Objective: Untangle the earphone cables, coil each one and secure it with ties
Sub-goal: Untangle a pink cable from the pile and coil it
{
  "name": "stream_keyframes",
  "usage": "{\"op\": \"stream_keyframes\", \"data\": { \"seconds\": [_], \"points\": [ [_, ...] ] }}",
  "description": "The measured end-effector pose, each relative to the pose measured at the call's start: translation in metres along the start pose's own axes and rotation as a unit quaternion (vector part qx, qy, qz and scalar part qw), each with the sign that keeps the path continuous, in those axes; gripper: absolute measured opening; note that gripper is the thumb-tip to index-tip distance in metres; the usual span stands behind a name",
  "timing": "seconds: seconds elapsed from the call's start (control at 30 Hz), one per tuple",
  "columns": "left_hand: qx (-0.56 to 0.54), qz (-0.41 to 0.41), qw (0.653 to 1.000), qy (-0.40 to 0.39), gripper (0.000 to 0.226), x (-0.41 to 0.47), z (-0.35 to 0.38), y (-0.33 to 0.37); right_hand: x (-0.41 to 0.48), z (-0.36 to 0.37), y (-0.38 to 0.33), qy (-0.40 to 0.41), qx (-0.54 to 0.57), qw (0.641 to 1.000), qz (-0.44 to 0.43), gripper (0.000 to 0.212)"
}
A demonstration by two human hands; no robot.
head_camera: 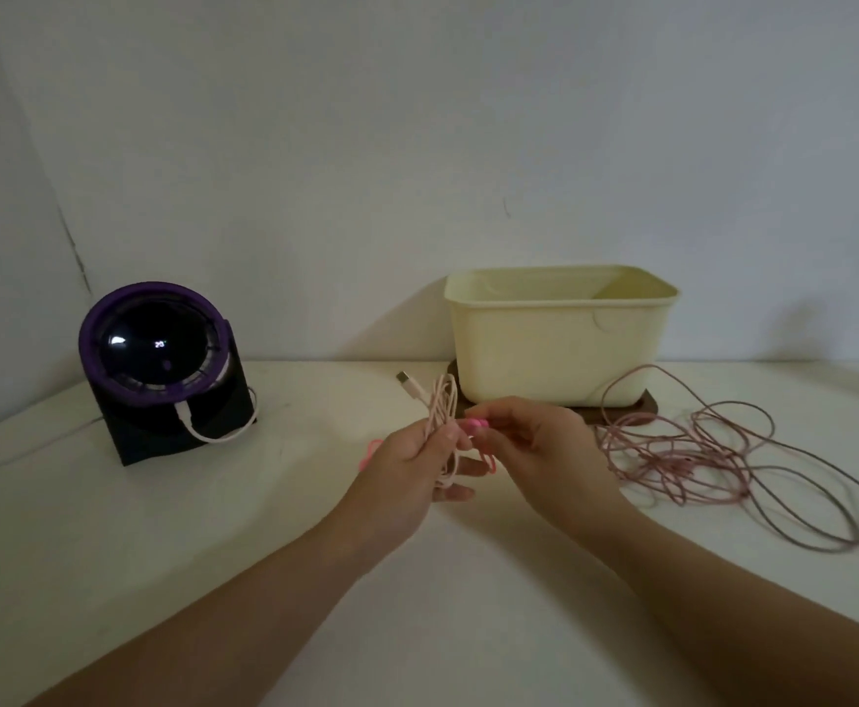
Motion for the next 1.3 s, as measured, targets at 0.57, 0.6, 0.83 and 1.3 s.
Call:
{"op": "stream_keyframes", "data": {
  "seconds": [0.57,0.6,0.83,1.3],
  "points": [
    [-0.174,-0.013,0.977,0.122,0.031,0.016,-0.027,-0.013,0.009,-0.004,0.016,0.008,0.223,0.959,0.174,0.011],
    [-0.191,-0.018,0.973,0.129,0.031,0.019,-0.029,-0.014,0.012,-0.01,0.015,0.015,0.231,0.957,0.175,0.011],
    [-0.101,-0.047,0.992,0.067,0.03,0.017,-0.026,-0.016,0.014,-0.015,0.017,0.017,0.231,0.954,0.189,0.01],
    [0.091,-0.185,0.96,-0.188,0.03,-0.017,0.01,-0.012,0.002,-0.007,-0.034,-0.164,0.104,0.981,0.022,0.013]
  ]
}}
Point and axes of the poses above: each hand's wrist, its own x-axis towards the middle knuckle, its own z-axis out of the palm, y = z × x, the point moved 7 cm from there along x, towards the middle knuckle, and after that the axes turned 11 degrees about y, right-handed, at the moved point
